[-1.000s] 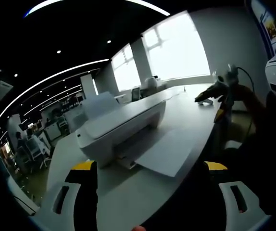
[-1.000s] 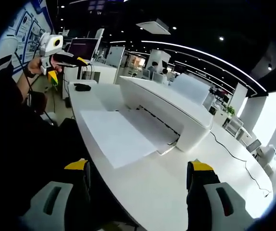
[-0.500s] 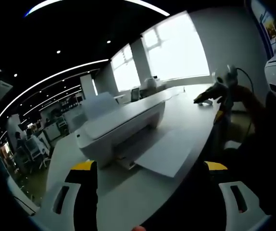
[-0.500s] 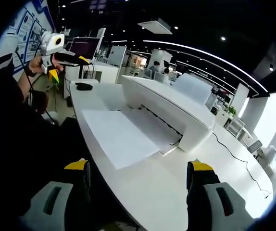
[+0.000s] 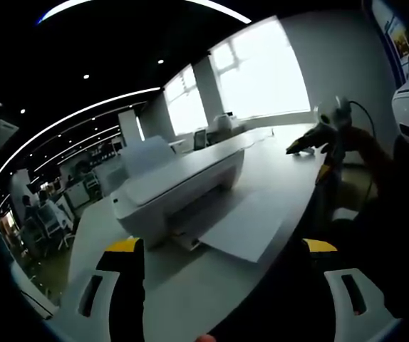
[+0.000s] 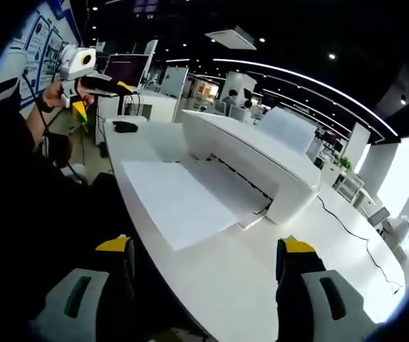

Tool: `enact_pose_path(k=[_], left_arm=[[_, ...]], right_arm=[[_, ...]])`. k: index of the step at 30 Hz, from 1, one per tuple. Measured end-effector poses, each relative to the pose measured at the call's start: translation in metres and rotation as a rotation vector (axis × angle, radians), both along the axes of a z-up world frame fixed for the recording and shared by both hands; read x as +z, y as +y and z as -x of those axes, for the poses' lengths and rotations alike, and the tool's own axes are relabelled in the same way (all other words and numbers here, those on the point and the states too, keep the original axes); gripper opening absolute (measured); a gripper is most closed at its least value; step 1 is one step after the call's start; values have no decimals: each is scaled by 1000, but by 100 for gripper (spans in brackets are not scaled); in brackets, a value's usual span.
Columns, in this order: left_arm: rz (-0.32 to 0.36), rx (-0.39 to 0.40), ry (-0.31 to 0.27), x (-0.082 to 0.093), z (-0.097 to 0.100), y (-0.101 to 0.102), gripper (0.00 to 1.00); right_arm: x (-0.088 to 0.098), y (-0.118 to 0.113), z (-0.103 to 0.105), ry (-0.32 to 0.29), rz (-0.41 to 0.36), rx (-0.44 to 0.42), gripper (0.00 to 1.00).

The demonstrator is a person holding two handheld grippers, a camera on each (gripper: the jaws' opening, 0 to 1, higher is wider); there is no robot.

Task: Remove the paper from the printer output slot and place it on top of the printer

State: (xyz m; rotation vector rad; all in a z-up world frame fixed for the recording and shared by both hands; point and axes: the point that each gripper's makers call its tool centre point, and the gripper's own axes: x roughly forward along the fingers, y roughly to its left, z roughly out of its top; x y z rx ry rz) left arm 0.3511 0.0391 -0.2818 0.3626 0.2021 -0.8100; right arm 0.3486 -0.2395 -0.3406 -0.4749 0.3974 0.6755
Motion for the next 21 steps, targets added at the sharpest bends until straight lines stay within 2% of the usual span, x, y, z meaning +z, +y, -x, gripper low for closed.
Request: enact_pose_path(k=[21], left_arm=[[-1,2,-2,0,0,1,92]], right_arm=[[-3,5,0,6,4,15,77]])
